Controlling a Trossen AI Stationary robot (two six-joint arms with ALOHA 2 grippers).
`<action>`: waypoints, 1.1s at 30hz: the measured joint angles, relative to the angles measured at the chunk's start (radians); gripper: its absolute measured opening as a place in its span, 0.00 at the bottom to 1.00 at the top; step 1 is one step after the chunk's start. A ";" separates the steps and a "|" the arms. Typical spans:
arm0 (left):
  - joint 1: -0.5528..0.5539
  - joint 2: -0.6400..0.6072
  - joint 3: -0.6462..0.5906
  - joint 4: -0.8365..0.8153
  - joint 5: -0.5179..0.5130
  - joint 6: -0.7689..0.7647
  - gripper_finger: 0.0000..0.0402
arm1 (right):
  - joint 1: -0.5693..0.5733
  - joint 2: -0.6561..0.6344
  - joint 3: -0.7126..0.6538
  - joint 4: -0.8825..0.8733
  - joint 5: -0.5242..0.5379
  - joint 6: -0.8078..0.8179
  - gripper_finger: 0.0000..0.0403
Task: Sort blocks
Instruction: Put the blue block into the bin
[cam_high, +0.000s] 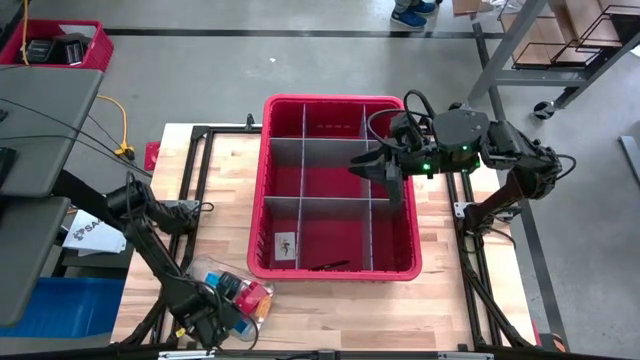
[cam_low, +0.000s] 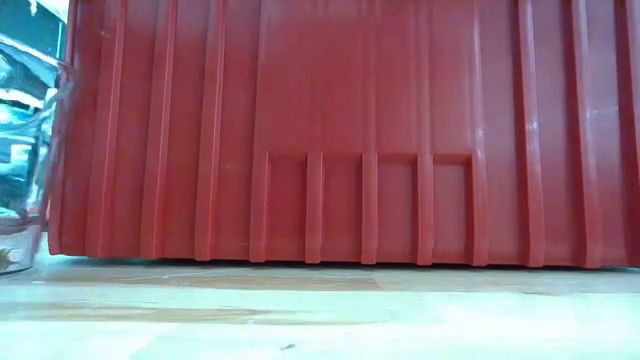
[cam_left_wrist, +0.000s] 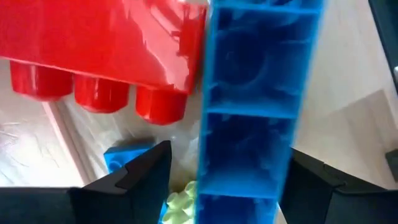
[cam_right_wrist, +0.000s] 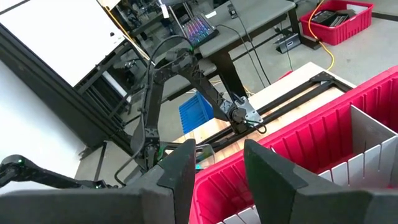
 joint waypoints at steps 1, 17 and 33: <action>0.000 0.001 0.000 0.000 0.004 -0.001 0.60 | 0.000 0.000 0.000 0.000 0.000 -0.001 0.32; -0.001 -0.193 0.008 -0.141 0.031 -0.114 0.31 | -0.011 0.000 0.000 0.000 0.002 0.008 0.32; -0.002 -0.505 0.008 -0.220 -0.109 -0.253 0.31 | -0.010 0.000 0.000 0.000 0.007 0.008 0.32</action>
